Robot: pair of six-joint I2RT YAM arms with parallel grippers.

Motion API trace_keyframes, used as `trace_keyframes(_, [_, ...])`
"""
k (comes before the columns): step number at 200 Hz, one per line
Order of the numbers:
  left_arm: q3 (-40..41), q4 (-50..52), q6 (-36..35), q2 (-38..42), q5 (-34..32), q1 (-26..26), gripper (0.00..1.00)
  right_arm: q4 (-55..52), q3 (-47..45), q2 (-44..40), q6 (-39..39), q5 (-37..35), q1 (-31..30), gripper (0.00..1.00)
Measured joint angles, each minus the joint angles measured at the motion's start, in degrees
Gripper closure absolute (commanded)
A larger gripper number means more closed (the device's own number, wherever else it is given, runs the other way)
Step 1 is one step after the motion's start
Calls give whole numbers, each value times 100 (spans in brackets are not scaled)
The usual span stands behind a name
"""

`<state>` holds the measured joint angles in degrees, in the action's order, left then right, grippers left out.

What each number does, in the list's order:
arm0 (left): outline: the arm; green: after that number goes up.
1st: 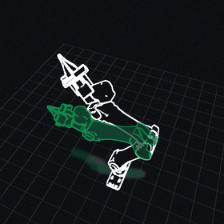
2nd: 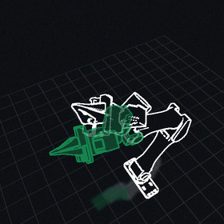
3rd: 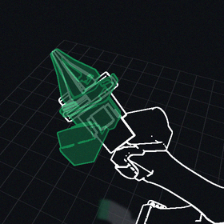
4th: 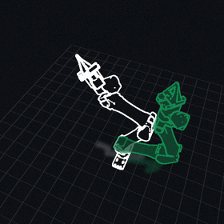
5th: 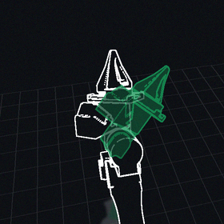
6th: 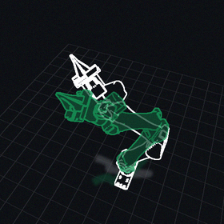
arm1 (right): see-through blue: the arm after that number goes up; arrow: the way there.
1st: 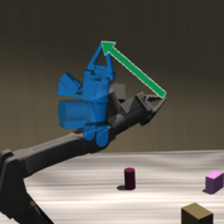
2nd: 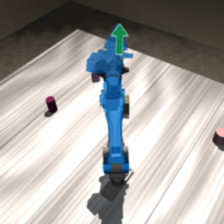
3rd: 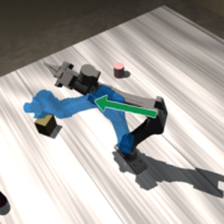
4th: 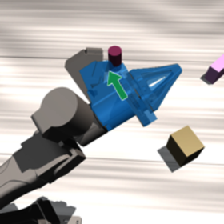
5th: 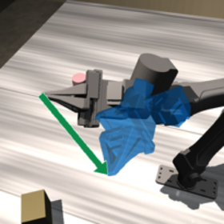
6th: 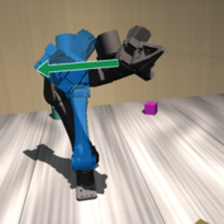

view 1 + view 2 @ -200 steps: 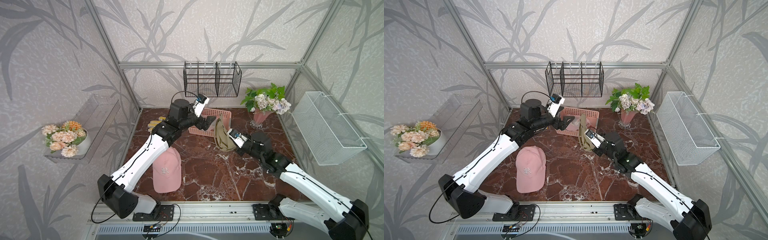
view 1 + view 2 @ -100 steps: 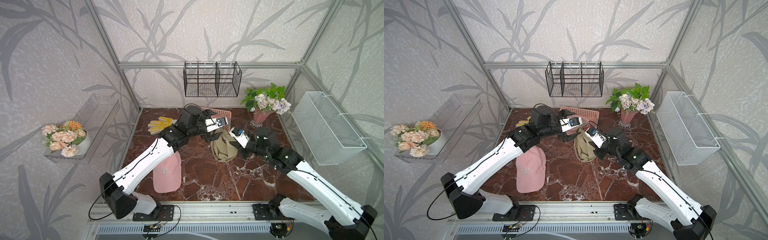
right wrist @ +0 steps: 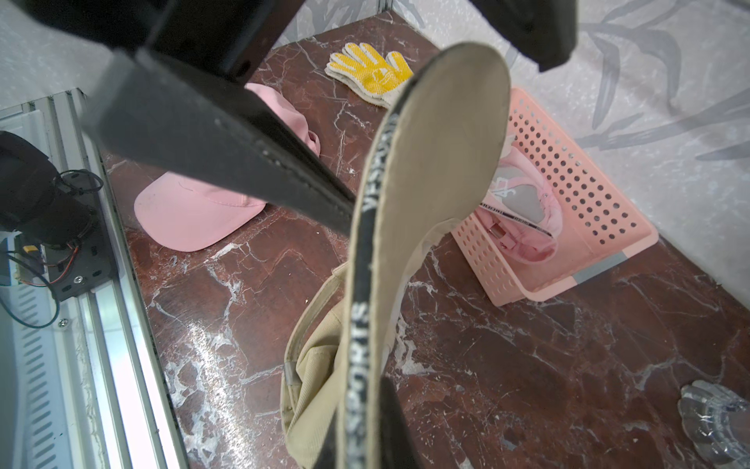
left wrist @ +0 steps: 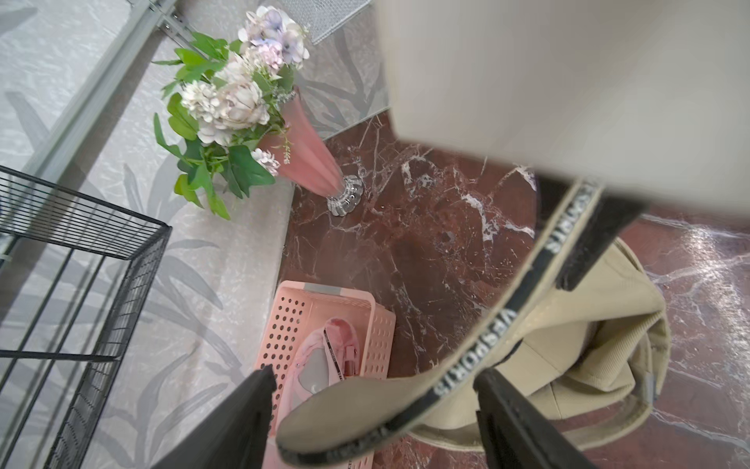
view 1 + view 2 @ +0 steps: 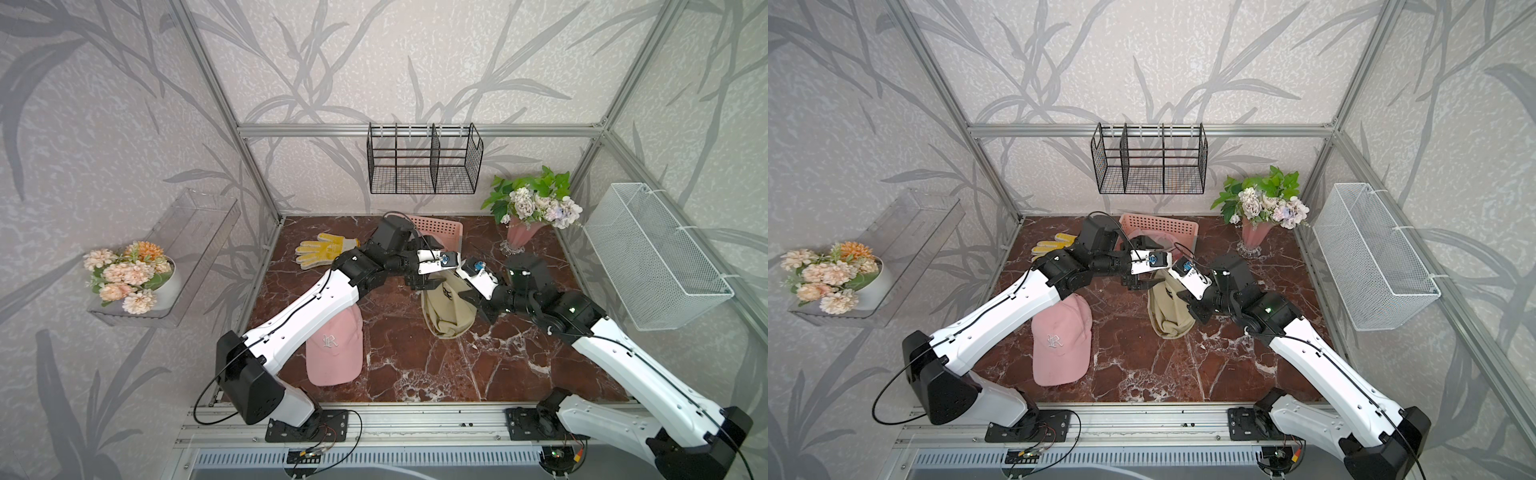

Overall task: Turn the baseball cap inside out
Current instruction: Turn over the baseball cap.

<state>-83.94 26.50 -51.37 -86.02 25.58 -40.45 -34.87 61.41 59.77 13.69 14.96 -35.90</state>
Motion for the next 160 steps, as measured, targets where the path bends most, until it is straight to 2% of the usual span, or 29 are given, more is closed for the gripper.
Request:
trace_keyframes(29, [-11, 116, -79, -50, 107, 22, 64, -232, -2, -13, -79, -120, 11, 96])
trace_keyframes(46, [-11, 232, -46, -52, 151, 44, 85, -286, -66, -70, -162, -234, 59, 95])
trace_keyframes(55, [-11, 317, -94, -52, 201, 50, 100, -269, -146, -138, -190, -264, 138, 94])
trace_keyframes(68, [0, 472, -107, -50, 323, 44, 100, -190, -286, -240, -247, -297, 289, 92])
trace_keyframes(99, [245, 466, 210, 33, 496, 44, 100, 415, -649, -474, -540, -59, 553, 64])
trace_keyframes(122, [682, 138, 581, 295, 588, 39, 100, 1137, -1078, -667, -839, 420, 870, 59])
trace_keyframes(160, [1180, -393, 960, 723, 695, 57, 100, 2492, -2024, -979, -1478, 1499, 1399, 58])
